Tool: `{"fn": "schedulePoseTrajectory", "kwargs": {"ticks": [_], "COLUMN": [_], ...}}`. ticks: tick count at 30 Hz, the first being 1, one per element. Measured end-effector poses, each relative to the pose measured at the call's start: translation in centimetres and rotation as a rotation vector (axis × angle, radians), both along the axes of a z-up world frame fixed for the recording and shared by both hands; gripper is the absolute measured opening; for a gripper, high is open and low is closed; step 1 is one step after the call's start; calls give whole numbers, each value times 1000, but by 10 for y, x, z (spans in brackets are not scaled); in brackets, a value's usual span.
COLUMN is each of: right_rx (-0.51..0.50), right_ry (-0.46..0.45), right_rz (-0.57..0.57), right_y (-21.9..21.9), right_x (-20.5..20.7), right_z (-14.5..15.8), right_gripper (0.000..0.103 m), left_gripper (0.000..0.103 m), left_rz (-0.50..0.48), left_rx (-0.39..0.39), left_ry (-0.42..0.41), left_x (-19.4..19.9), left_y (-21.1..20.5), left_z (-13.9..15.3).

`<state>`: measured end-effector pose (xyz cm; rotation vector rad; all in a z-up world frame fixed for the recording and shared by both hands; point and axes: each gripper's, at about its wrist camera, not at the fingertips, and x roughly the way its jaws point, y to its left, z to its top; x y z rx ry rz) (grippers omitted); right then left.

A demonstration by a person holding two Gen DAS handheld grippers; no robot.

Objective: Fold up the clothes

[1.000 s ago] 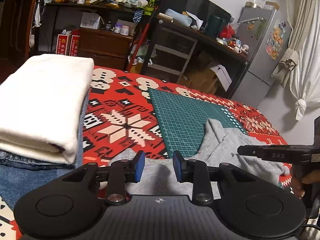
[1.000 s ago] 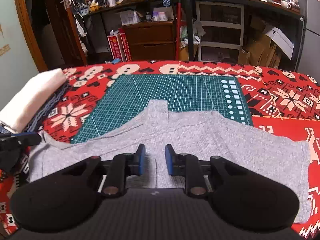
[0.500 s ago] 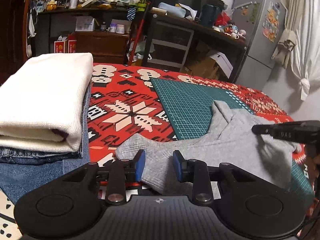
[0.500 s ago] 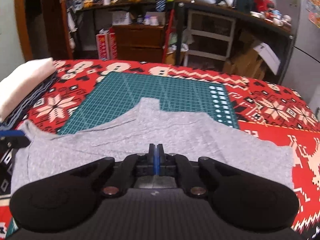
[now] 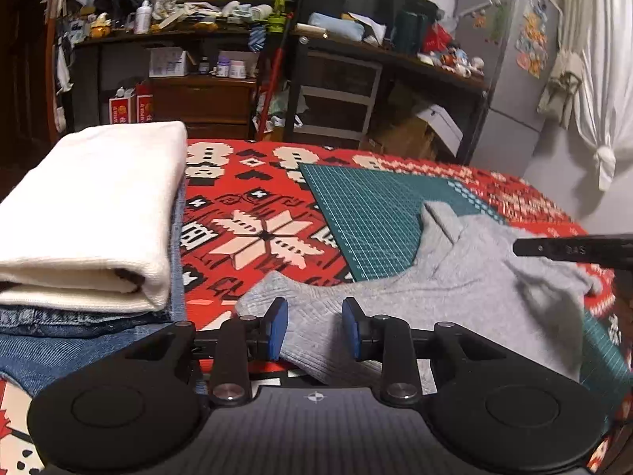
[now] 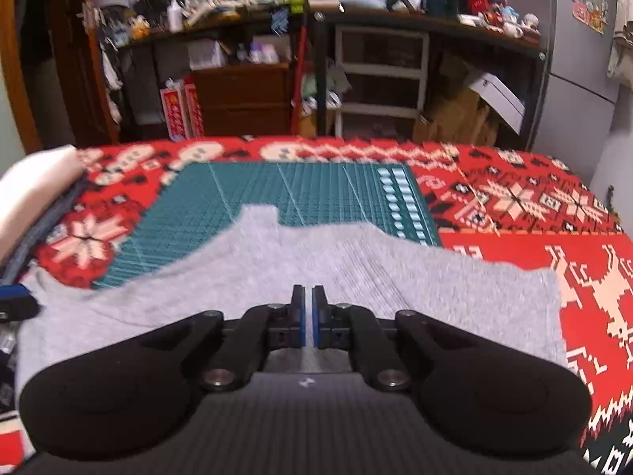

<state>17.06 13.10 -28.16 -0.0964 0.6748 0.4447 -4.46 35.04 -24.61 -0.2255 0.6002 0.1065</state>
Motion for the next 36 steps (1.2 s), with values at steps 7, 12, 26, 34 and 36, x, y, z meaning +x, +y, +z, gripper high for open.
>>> {"fn": "schedulePoseTrajectory", "kwargs": {"ticks": [7, 12, 26, 34, 36], "right_rx": [79, 31, 65, 25, 15], "right_ry": [77, 90, 115, 120, 113], "right_rz": [177, 159, 246, 250, 248], "right_y": [38, 51, 75, 94, 95], "right_x": [-18, -11, -22, -19, -16], "right_z": [2, -13, -1, -17, -17], "right_gripper": [3, 3, 9, 8, 8], "left_gripper": [26, 21, 13, 13, 13], "left_rz": [48, 59, -3, -70, -73], "left_rx": [-100, -80, -153, -183, -171], "left_ry": [-10, 2, -57, 6, 12], "left_x": [4, 8, 3, 23, 26], "left_y": [18, 20, 20, 5, 4], "left_z": [-4, -7, 2, -10, -11]}}
